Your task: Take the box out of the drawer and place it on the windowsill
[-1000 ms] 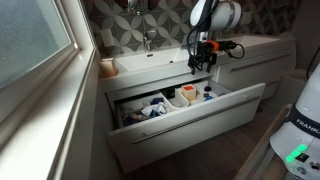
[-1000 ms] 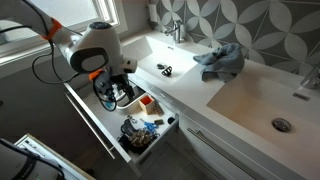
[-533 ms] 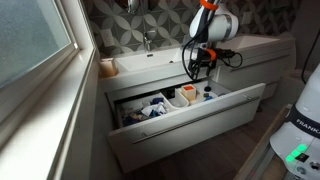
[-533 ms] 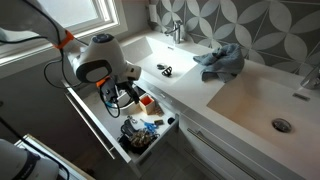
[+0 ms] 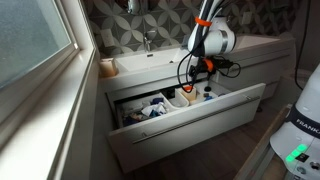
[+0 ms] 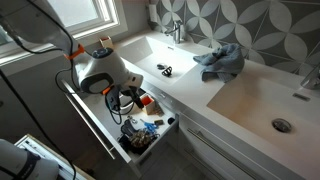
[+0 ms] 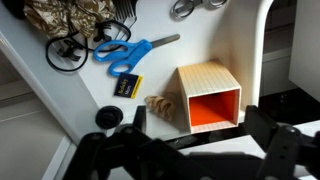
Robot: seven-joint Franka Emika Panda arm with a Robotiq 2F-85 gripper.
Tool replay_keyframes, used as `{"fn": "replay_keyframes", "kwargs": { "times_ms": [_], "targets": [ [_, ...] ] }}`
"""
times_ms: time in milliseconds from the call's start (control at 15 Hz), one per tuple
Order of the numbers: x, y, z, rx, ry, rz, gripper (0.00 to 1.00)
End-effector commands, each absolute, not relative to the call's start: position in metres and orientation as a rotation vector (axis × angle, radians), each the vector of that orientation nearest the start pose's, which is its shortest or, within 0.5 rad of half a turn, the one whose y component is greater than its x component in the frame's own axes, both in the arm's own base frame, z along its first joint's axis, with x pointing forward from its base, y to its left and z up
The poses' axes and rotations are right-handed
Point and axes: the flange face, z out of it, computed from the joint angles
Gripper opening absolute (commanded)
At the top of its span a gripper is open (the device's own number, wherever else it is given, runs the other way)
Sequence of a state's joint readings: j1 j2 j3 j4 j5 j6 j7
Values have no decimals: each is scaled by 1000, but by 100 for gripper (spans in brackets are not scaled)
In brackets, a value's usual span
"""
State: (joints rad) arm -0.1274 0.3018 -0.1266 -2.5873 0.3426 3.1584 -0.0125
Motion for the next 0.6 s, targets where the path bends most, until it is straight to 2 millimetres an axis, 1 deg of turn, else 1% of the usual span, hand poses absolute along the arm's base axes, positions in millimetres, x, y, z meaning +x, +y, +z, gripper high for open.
{"fn": "replay_keyframes", "kwargs": {
  "times_ms": [0, 67, 133, 267, 467, 533],
  "targets": [
    [445, -149, 159, -3026, 917, -521, 100],
    [447, -148, 157, -3021, 903, -513, 100],
    [438, -146, 165, -3034, 888, -485, 100],
    [442, -145, 158, -3036, 885, -487, 100],
    [444, -147, 157, -3033, 889, -490, 100],
    [446, -152, 155, -3032, 939, -529, 100]
  ]
}}
